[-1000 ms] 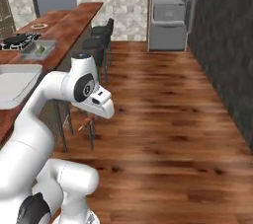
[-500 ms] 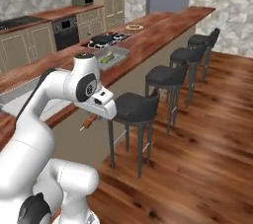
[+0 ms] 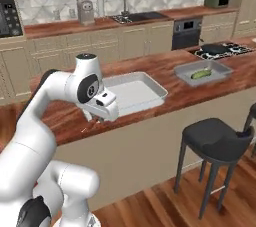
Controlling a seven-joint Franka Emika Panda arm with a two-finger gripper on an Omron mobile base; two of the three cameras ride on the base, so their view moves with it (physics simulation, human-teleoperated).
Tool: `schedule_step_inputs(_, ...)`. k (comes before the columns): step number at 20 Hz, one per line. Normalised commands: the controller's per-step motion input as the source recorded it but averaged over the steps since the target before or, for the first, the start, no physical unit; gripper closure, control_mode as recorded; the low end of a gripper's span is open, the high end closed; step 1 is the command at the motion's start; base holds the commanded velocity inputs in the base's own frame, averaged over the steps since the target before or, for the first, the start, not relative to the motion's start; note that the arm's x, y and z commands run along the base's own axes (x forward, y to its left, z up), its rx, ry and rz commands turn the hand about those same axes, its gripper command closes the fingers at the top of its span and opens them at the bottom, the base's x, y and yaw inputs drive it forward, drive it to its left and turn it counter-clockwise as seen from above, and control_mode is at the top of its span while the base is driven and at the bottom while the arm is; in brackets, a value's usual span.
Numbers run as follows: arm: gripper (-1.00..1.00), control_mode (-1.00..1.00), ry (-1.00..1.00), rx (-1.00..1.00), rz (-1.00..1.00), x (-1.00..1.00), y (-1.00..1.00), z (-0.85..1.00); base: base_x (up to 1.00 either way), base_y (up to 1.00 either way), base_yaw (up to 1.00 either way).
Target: Place the cold items (mushroom and cucumber) from the fridge in one tupperware on the dining counter. Place the warm items (kebab skewer and hot dog) in the stove area in another tupperware.
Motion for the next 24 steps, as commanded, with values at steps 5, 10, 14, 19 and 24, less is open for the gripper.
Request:
schedule_step_inputs(5,1.00,1.00,0.00,0.00,0.00,0.00,0.00,0.00,0.00,-0.46,0.86)
schedule_step_inputs(10,1.00,1.00,0.00,0.00,0.00,0.00,0.00,0.00,-0.26,-0.56,0.82)
schedule_step_inputs(14,1.00,1.00,0.00,0.00,0.00,0.00,0.00,0.00,-0.40,-0.90,0.62)
schedule_step_inputs(19,1.00,1.00,0.00,0.00,0.00,0.00,0.00,0.00,-0.19,-0.73,0.15)
schedule_step_inputs(24,1.00,1.00,0.00,0.00,0.00,0.00,0.00,0.00,0.07,-0.31,-0.10)
